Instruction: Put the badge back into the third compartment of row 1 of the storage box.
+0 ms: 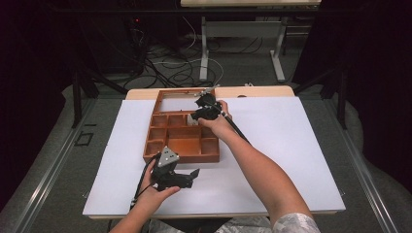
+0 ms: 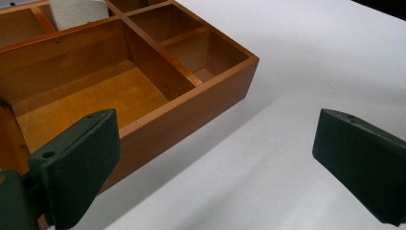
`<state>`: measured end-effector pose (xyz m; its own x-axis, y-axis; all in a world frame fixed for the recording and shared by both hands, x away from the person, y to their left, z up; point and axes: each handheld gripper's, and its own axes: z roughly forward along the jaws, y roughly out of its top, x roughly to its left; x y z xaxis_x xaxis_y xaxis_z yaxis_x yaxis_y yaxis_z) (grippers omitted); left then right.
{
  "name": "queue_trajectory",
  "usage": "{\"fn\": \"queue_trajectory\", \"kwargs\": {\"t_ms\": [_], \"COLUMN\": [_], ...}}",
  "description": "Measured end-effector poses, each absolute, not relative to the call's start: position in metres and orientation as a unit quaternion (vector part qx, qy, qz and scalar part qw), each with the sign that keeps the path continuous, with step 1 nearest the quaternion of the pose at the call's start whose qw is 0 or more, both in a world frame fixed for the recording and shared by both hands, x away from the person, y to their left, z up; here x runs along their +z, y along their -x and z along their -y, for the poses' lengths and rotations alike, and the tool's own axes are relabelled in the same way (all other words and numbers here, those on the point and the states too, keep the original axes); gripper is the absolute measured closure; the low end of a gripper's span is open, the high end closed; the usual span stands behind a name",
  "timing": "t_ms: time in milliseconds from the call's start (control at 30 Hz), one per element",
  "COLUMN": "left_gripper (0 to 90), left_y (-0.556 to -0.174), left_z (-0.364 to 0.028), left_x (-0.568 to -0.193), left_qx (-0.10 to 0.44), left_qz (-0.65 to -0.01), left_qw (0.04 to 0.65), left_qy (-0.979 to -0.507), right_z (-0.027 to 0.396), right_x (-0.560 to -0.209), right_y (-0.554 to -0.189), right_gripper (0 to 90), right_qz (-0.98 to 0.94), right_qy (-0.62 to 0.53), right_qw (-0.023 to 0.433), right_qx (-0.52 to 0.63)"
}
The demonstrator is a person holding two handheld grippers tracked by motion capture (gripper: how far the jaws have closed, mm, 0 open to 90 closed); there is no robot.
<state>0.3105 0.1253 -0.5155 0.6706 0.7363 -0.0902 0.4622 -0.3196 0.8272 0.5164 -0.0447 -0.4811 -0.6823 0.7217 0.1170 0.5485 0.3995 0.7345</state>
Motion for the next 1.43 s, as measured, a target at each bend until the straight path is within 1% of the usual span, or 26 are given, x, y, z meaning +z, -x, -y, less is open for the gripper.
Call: {"fn": "queue_trajectory", "kwargs": {"t_ms": [67, 100, 133, 167, 500, 633, 733, 800, 867, 967, 1033, 1300, 1433], "left_gripper": [2.9, 2.9, 2.9, 2.9, 2.9, 2.9, 2.9, 2.9, 2.9, 2.9, 2.9, 2.9, 2.9], "left_y": [-0.311, -0.311, -0.311, -0.311, -0.313, -0.314, -0.314, -0.313, -0.314, -0.314, -0.315, -0.317, -0.318], "left_z": [-0.126, -0.126, -0.126, -0.126, -0.127, -0.128, -0.128, -0.127, -0.128, -0.128, -0.129, -0.132, -0.133], "left_x": [-0.516, -0.516, -0.516, -0.516, -0.516, -0.516, -0.515, -0.516, -0.515, -0.516, -0.516, -0.513, -0.512], "left_qx": [0.154, 0.155, 0.155, 0.157, 0.156, 0.156, 0.156, 0.16, 0.157, 0.161, 0.157, 0.158, 0.162], "left_qz": [-0.376, -0.376, -0.376, -0.378, -0.379, -0.379, -0.38, -0.381, -0.381, -0.385, -0.386, -0.393, -0.396], "left_qw": [0.446, 0.446, 0.446, 0.447, 0.446, 0.446, 0.447, 0.448, 0.447, 0.448, 0.447, 0.45, 0.454], "left_qy": [-0.797, -0.797, -0.797, -0.795, -0.795, -0.796, -0.795, -0.793, -0.794, -0.791, -0.792, -0.786, -0.781], "right_z": [0.045, 0.046, 0.045, 0.046, 0.052, 0.056, 0.061, 0.066, 0.074, 0.087, 0.096, 0.139, 0.163], "right_x": [-0.479, -0.476, -0.477, -0.474, -0.458, -0.454, -0.45, -0.449, -0.447, -0.447, -0.448, -0.462, -0.471], "right_y": [-0.514, -0.512, -0.511, -0.509, -0.491, -0.482, -0.472, -0.466, -0.456, -0.442, -0.432, -0.394, -0.374], "right_gripper": [61.6, 60.2, 59.3, 58.1, 50.9, 47.4, 44.1, 42.3, 35.9, 31.3, 26.6, 15.7, 15.0], "right_qz": [-0.83, -0.836, -0.83, -0.836, -0.828, -0.824, -0.829, -0.829, -0.826, -0.821, -0.815, -0.802, -0.79], "right_qy": [-0.38, -0.381, -0.378, -0.376, -0.371, -0.362, -0.359, -0.341, -0.343, -0.347, -0.355, -0.358, -0.367], "right_qw": [0.11, 0.104, 0.107, 0.103, 0.106, 0.116, 0.11, 0.12, 0.122, 0.121, 0.113, 0.136, 0.142], "right_qx": [0.393, 0.379, 0.396, 0.387, 0.407, 0.42, 0.415, 0.427, 0.429, 0.438, 0.444, 0.459, 0.47]}}
